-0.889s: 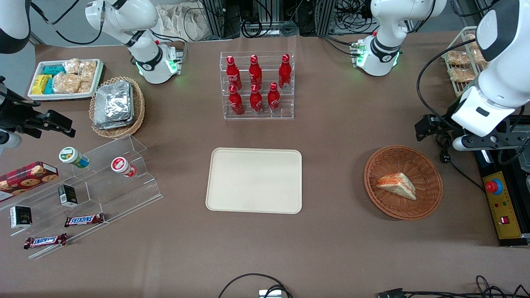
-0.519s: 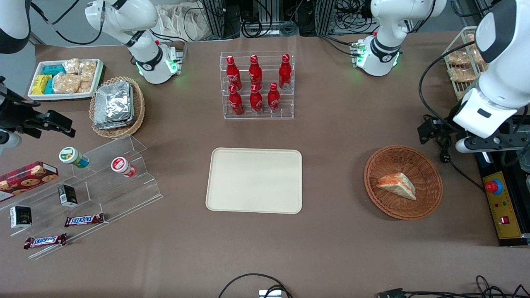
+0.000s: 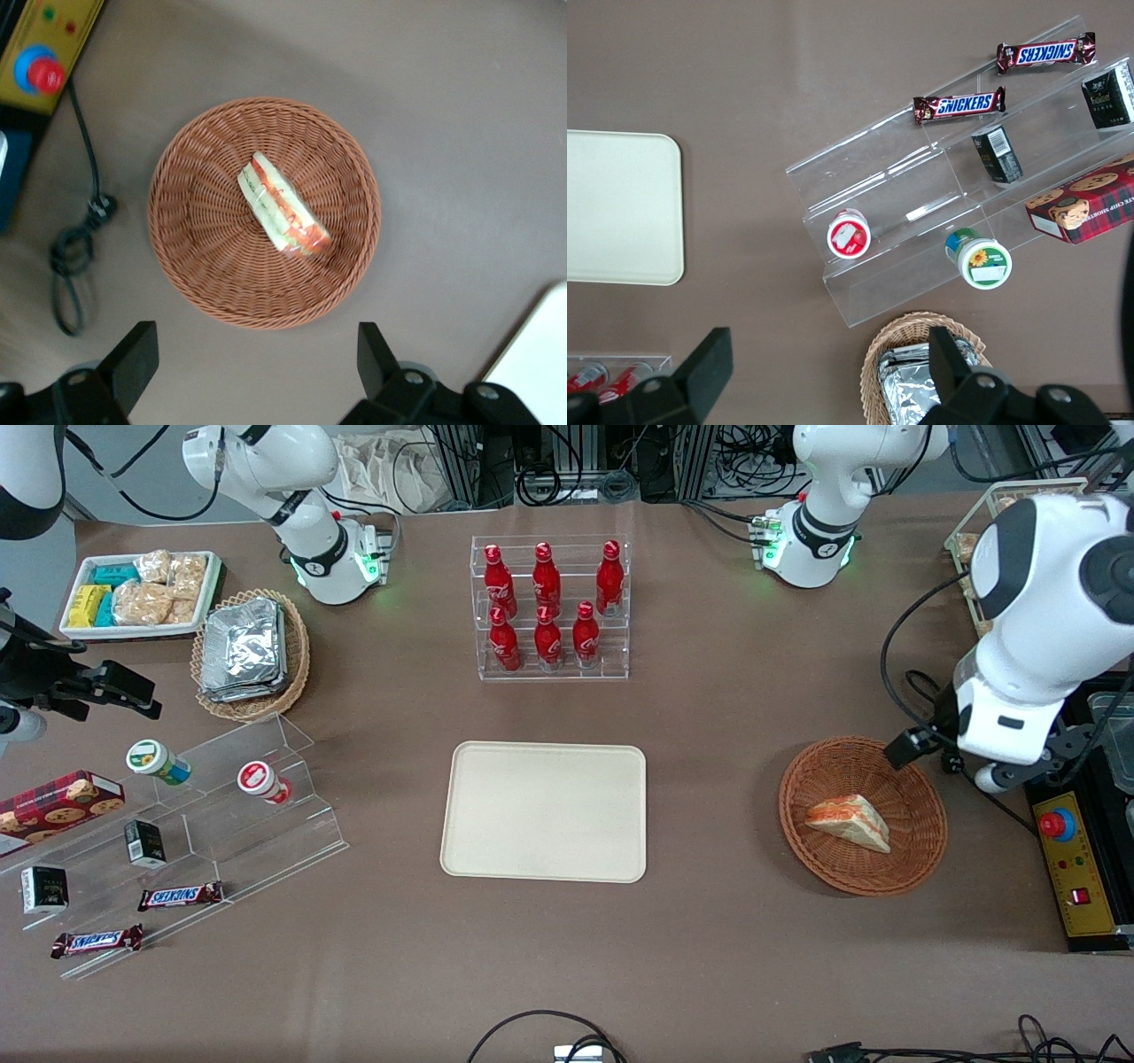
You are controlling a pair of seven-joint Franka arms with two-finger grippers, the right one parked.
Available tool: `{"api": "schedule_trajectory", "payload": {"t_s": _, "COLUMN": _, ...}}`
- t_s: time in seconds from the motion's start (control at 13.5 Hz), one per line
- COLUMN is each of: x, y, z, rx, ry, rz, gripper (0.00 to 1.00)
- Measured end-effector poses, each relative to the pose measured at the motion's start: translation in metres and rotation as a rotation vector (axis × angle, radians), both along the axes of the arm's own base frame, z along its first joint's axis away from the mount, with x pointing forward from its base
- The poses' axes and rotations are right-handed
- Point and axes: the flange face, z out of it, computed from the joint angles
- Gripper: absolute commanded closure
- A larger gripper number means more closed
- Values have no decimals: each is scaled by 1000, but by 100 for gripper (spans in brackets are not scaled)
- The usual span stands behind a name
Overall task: Place sandwich from basket to tray
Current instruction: 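Move the left gripper down over the sandwich in the wicker basket, then close the left gripper on the wrapped sandwich and lift it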
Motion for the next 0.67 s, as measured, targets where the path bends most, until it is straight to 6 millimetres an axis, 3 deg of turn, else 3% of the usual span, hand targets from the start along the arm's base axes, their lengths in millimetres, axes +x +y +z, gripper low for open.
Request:
{"api": "schedule_trajectory", "payload": {"t_s": 0.3, "x": 20, "y": -3, "z": -62, "rx": -3, "ry": 20, "rz": 333, "gripper": 1}}
{"api": "schedule_trajectory", "payload": {"t_s": 0.67, "x": 27, "y": -5, "z": -139, "rx": -8, "ry": 32, "rz": 491, "gripper": 1}}
